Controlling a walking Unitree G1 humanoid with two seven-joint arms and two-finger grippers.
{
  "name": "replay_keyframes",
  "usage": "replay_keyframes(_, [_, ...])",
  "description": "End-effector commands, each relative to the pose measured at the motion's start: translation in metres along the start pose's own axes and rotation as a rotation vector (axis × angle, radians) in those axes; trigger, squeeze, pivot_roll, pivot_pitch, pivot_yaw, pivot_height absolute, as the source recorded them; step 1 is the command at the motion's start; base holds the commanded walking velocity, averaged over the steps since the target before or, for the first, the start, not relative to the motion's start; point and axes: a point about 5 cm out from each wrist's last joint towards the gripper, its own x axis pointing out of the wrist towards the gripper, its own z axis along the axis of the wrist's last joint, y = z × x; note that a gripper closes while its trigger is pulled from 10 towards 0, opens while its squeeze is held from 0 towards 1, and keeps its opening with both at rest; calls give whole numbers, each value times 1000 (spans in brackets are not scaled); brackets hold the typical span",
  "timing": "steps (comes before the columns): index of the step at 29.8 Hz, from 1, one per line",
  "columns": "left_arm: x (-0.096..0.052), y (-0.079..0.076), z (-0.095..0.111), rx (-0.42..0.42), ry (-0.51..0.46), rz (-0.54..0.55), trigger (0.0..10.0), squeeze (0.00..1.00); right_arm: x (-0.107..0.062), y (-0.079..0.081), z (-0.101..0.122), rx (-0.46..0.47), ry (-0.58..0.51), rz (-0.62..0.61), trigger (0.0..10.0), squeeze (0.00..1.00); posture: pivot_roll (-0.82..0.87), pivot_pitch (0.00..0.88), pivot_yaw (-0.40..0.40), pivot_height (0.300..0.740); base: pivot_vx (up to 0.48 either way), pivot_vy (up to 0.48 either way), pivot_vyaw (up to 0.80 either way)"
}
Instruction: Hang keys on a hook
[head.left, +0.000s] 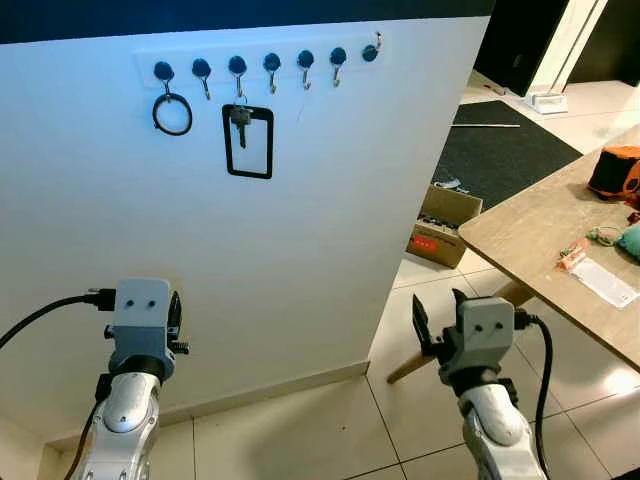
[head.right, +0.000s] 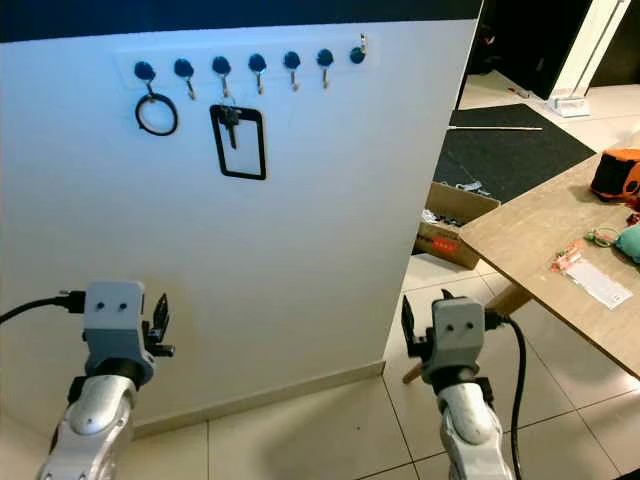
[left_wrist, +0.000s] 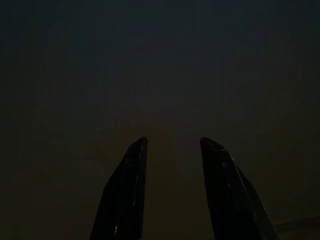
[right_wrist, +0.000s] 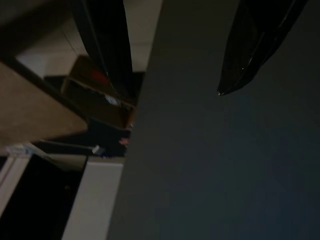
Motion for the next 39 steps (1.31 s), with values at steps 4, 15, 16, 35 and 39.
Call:
replay_keyframes(4, [-4, -4, -4, -4, 17, 16, 10000, 0, -2, 8, 0, 10, -8, 17, 10000, 0, 98, 181, 2, 740, 0, 0, 0])
replay_keyframes(15, [-2, -3, -4, -15, 14, 14, 10000, 0, -1, 13, -2, 21, -3, 40, 10000, 0, 101, 178, 1, 740, 0, 0, 0])
replay_keyframes(16, [-2, -3, -4, -18, 14, 13, 10000, 0, -1, 14, -2, 21, -2, 40, 10000, 0, 102, 177, 0, 740, 0, 0, 0])
replay_keyframes(35, [-3, -9, -3, -19, 16, -3, 10000, 0, 3, 18, -4, 31, 4, 59, 10000, 0, 113, 164, -4, 740, 0, 0, 0])
replay_keyframes(39, [-4, -9, -5, -12, 19, -8, 10000, 0, 3, 19, -5, 41, 7, 61, 10000, 0, 117, 160, -3, 740, 0, 0, -159])
